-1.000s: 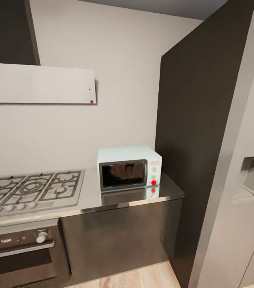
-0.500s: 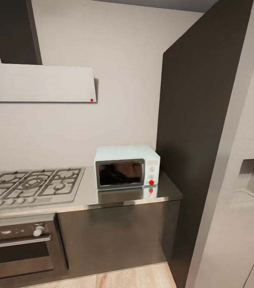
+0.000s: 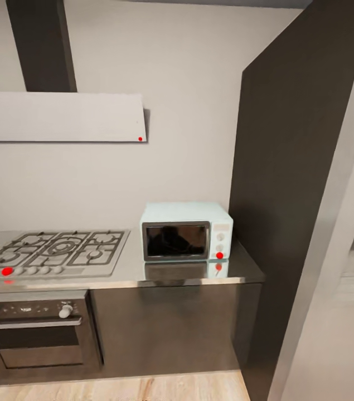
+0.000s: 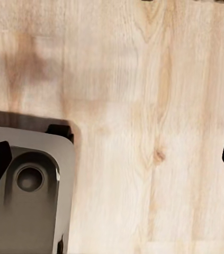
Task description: In the kitchen, take the popcorn bag from the countertop, put it into the microwave, and heat it until the popcorn is cooked so the cooked popcorn ends up inside the bag.
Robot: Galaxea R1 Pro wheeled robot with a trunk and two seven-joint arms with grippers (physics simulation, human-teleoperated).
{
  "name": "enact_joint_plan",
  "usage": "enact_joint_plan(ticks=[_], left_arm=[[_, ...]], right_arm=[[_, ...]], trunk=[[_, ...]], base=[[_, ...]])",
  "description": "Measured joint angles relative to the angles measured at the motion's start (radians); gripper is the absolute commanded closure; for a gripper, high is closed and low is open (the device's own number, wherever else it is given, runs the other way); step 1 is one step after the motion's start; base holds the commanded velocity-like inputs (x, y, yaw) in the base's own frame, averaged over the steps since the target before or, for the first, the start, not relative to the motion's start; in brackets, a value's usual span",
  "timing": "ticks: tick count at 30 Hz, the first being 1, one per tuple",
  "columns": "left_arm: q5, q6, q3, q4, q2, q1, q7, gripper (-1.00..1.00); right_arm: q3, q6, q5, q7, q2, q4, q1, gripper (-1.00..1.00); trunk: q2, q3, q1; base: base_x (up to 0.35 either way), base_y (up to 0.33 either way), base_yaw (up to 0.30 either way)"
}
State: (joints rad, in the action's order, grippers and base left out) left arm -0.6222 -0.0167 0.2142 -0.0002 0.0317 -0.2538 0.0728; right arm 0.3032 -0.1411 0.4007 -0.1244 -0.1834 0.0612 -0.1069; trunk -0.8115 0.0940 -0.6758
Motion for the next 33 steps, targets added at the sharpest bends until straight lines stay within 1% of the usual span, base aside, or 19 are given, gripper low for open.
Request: enact_joint_plan(ticks=[5,18,30,33], left_arm=[[0.000,0.000,0.000,0.000,0.000,0.000,0.000,-1.00],[0.000,0.000,0.000,0.000,0.000,0.000,0.000,-1.00],[0.004,0.000,0.001,-0.001,0.000,0.000,-0.003,-1.00],[0.004,-0.001,0.001,-0.001,0.000,0.000,-0.003,-1.00]], right_arm=[[0.000,-0.005,-0.001,0.000,0.003,0.000,0.000,-1.00],[0.007,-0.011,-0.001,-0.001,0.008,0.001,0.000,-1.00],[0.005,0.004,-0.005,-0.002,0.011,-0.004,0.000,-1.00],[0.005,0.005,-0.002,-0.001,0.012,-0.005,0.000,-1.00]], trunk=[[0.000,0.003,0.000],[0.000,0.003,0.000],[0.000,0.003,0.001],[0.000,0.003,0.000]], base=[[0.000,0.000,0.154],[0.002,0.000,0.002],[0.294,0.000,0.000],[0.128,0.000,0.000]])
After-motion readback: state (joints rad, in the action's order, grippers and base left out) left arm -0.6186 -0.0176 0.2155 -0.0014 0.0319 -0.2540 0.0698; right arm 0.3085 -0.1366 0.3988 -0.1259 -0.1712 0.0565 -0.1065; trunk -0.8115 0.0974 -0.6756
